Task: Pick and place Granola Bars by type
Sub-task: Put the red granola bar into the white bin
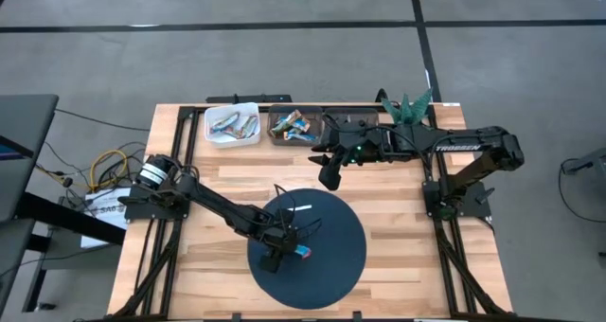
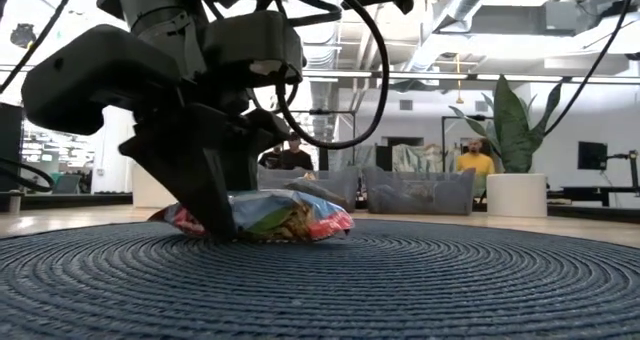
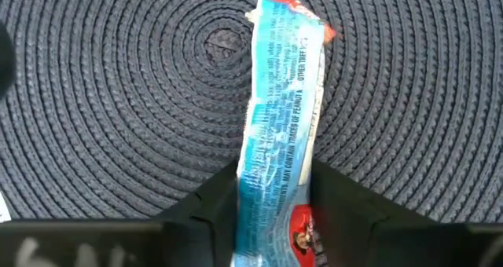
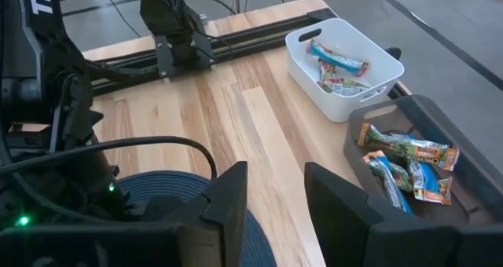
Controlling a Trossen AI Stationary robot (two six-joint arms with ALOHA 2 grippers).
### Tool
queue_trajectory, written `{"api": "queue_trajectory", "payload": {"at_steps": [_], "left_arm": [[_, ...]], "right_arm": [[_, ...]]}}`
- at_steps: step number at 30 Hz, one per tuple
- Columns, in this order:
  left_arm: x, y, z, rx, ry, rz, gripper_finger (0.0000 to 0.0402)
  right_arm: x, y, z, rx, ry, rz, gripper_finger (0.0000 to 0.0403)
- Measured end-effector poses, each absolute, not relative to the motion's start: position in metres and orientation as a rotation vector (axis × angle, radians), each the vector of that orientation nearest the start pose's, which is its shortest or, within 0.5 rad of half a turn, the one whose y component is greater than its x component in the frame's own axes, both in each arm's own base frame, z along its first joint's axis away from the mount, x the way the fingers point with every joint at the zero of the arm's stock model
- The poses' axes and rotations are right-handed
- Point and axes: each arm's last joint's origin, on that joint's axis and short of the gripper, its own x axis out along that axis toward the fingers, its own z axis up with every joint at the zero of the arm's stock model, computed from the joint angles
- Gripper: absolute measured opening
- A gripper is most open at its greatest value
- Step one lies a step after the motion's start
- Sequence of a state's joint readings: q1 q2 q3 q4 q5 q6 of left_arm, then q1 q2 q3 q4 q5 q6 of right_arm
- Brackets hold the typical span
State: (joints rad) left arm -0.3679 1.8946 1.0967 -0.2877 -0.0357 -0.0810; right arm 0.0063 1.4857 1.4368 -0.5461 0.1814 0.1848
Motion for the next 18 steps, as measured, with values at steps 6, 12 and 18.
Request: {"api": "queue_trajectory", "payload": {"at_steps": [6, 12, 18], "left_arm": [[0.339, -0.129, 0.135, 0.127, 1.094, -0.236, 0.0075], [0.335, -0.124, 0.144, 0.046, 1.116, -0.166, 0.0050], [0.328, -0.099, 0.179, 0.037, 1.060, -0.007, 0.0048]], "right_arm": [[0.325, -0.003, 0.361, 0.123, 0.575, -0.224, 0.0120], [0.325, -0.004, 0.360, 0.141, 0.581, -0.175, 0.0120], [0.325, -0.004, 0.360, 0.138, 0.582, -0.173, 0.0120]]}}
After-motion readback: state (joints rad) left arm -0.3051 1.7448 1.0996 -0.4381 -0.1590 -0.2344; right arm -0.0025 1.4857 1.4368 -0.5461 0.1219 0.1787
